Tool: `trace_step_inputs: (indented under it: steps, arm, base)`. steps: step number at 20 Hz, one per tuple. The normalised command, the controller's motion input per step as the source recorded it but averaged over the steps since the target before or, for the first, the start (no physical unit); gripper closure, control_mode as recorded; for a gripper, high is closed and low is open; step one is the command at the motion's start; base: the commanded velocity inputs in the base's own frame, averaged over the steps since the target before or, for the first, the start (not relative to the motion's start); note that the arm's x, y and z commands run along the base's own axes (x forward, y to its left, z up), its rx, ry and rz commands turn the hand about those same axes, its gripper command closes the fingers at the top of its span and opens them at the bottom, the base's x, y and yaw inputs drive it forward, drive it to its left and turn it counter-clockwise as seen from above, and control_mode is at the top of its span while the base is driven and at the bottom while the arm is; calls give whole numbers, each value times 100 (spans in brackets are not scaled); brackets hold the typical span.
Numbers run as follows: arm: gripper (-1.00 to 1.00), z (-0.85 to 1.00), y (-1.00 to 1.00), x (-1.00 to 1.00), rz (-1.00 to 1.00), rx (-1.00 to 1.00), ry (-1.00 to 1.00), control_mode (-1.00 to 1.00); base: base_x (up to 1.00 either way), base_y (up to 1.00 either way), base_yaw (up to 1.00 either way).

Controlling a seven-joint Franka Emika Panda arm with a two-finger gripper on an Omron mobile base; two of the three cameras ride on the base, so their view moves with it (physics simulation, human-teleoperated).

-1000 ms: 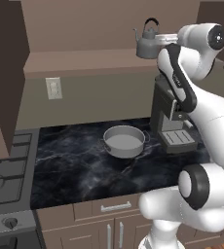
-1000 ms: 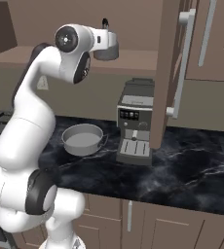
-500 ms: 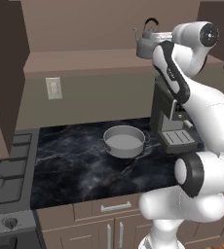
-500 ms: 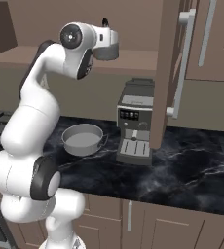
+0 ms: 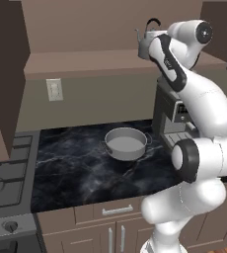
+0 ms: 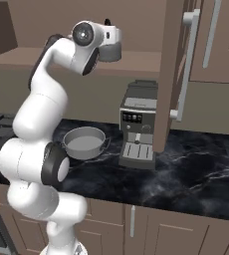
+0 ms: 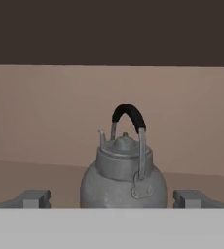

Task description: Pick the kettle from the cabinet and place it on a stove burner. Then pick the pot from the counter and place it on another stove burner. Finally, turn both burners on.

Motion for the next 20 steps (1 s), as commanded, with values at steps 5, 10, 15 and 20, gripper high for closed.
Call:
trace_step_inputs:
  steps: [5, 10, 15, 20]
  arm:
    - [-100, 0, 0, 37, 8, 0, 0, -100]
    - [-100, 0, -9, 25, 2, 0, 0, -100]
    - [-100, 0, -21, 21, 1, 0, 0, -100]
    - [-100, 0, -2, 24, 2, 0, 0, -100]
  base:
    - [0, 0, 0]
    - [0, 0, 0]
    - [0, 0, 0]
    - [0, 0, 0]
